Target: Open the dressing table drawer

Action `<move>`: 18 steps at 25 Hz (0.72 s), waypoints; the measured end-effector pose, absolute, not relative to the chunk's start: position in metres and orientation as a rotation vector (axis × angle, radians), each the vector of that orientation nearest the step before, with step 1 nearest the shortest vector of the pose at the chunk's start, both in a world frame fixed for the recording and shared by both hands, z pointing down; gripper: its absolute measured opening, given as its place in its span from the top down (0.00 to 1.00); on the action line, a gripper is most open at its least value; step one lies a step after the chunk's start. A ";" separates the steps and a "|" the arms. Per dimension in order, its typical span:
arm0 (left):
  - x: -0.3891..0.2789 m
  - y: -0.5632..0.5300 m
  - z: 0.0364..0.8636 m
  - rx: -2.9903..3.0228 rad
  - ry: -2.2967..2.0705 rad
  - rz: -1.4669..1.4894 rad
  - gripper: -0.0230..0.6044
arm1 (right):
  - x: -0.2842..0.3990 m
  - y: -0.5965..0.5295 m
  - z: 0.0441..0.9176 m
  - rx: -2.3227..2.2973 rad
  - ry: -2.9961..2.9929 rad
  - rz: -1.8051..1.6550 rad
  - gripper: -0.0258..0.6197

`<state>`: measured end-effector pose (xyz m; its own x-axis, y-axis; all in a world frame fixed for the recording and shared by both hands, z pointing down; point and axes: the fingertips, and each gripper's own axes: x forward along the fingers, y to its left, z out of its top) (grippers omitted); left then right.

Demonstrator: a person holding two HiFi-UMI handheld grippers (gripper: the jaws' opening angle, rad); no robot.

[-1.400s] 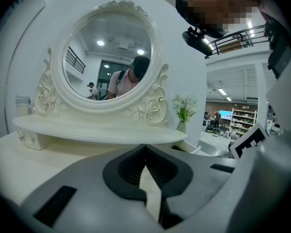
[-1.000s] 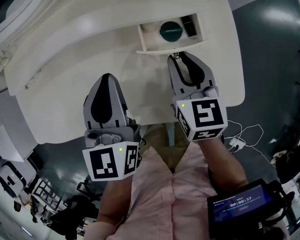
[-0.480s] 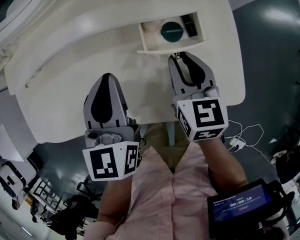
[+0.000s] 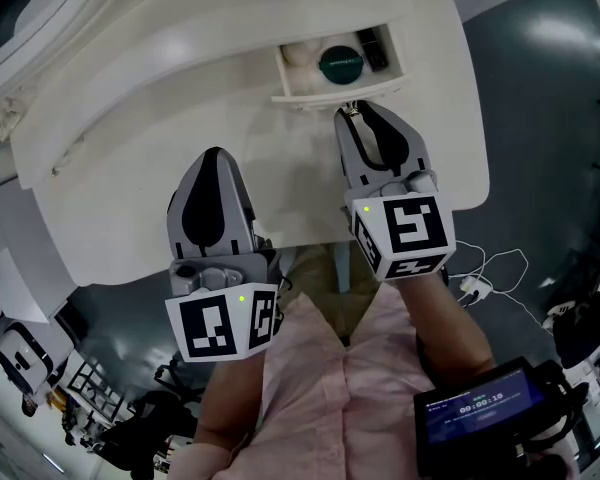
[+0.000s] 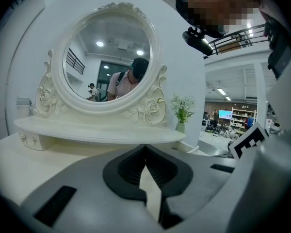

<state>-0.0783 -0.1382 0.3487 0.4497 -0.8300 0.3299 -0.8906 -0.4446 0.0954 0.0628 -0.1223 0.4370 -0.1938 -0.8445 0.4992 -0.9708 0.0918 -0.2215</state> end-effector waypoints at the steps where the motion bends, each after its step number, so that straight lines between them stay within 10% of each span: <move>1: -0.078 -0.138 0.348 2.448 -1.487 0.343 0.93 | 0.063 -0.122 0.437 1.816 -2.125 0.750 0.79; 18: -0.070 -0.141 0.336 2.487 -1.475 0.306 0.93 | 0.067 -0.115 0.434 1.799 -2.120 0.783 0.79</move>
<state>-0.0698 -0.1411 0.3357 0.4704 -0.8317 0.2949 -0.8804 -0.4650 0.0930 0.0674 -0.1153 0.4340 -0.2047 -0.8317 0.5161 -0.9675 0.0918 -0.2357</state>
